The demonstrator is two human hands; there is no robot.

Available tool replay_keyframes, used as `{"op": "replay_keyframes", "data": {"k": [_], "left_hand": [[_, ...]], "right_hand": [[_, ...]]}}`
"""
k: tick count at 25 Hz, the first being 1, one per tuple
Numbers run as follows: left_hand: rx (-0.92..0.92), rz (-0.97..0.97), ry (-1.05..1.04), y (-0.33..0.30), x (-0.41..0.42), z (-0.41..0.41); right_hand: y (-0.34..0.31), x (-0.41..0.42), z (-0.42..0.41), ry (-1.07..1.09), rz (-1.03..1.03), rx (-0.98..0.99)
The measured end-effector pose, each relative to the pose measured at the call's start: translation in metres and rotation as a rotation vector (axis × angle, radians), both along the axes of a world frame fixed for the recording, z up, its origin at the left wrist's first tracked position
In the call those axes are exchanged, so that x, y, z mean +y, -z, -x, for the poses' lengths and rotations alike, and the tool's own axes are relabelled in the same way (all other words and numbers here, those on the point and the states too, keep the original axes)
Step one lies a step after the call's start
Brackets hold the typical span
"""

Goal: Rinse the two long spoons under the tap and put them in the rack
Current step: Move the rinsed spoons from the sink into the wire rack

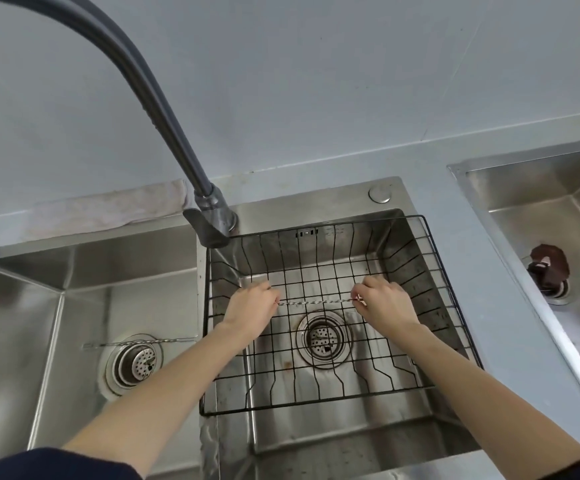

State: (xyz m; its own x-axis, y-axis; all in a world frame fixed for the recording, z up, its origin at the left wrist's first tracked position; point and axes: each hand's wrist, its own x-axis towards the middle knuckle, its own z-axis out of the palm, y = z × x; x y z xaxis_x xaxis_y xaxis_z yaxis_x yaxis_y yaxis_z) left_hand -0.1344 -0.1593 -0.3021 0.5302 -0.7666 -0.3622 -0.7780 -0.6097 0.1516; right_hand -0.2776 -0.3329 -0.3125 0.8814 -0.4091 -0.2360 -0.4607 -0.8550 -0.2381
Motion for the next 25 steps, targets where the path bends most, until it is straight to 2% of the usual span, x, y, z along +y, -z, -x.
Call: {"op": "replay_keyframes", "data": {"k": [6,14,21,25], "left_hand": [[-0.050,0.094,0.000,-0.023,0.017,-0.001],[-0.133,0.242,-0.102,-0.060,0.092,0.001],[-0.146,0.110,-0.233,-0.067,0.188,-0.018],[-0.128,0.032,-0.255,-0.062,0.238,-0.036]], "right_hand": [[-0.030,0.016,-0.006,-0.025,0.033,0.083],[-0.085,0.099,-0.021,-0.104,0.054,0.033],[-0.102,0.190,-0.061,-0.215,-0.013,-0.074],[-0.095,0.240,-0.087,-0.232,-0.060,-0.053]]}}
